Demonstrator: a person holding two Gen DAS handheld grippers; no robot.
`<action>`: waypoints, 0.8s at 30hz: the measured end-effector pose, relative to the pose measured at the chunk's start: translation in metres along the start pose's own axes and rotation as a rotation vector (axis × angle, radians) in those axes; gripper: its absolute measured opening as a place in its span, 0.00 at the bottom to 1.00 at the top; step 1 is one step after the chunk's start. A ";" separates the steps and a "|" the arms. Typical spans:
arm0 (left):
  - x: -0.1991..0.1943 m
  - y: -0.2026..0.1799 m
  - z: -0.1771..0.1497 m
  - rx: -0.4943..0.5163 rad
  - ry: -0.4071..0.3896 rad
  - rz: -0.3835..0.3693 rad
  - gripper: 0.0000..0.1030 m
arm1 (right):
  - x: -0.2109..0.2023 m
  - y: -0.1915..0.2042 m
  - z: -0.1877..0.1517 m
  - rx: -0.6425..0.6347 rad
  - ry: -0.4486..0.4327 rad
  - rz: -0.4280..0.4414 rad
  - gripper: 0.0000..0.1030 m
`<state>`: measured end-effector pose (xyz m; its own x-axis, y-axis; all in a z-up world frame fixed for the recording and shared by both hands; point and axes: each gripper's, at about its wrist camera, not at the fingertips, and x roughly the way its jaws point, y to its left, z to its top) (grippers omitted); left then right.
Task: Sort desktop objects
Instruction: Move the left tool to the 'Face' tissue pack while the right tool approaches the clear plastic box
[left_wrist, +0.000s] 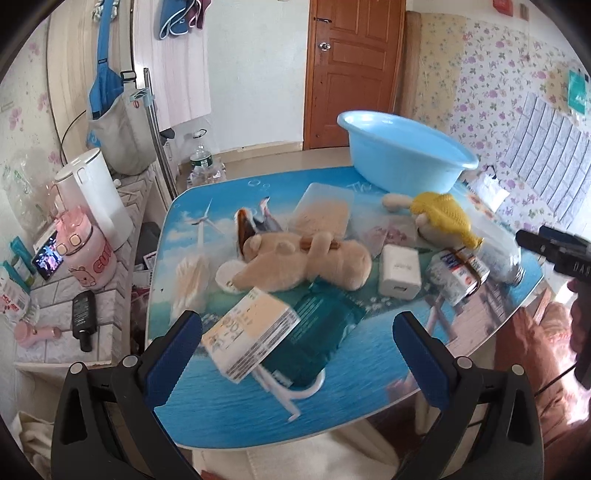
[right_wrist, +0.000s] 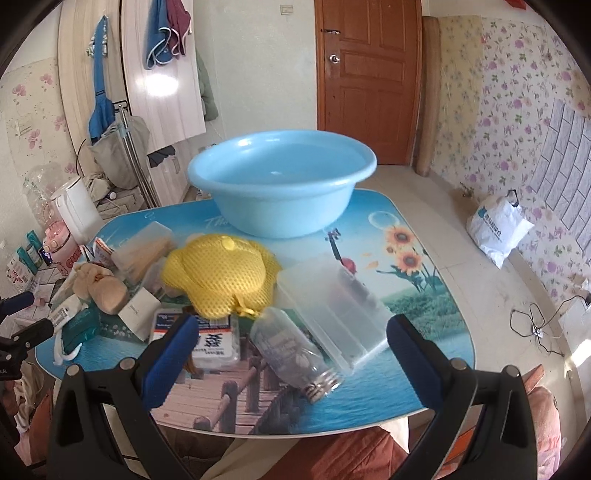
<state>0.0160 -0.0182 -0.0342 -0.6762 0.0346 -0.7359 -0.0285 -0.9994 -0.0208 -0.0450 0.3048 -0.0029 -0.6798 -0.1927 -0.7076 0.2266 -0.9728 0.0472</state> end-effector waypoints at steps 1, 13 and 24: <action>0.001 0.001 -0.002 0.009 0.006 0.006 1.00 | 0.001 -0.002 -0.001 0.006 0.004 0.000 1.00; 0.009 -0.001 -0.011 0.021 0.026 -0.035 1.00 | 0.009 -0.009 -0.001 0.010 0.024 -0.013 1.00; 0.015 0.016 -0.018 -0.007 0.038 -0.038 1.00 | 0.013 -0.020 -0.002 0.021 0.039 -0.053 0.98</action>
<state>0.0183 -0.0339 -0.0579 -0.6461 0.0723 -0.7598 -0.0480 -0.9974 -0.0541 -0.0567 0.3224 -0.0146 -0.6623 -0.1364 -0.7368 0.1760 -0.9841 0.0240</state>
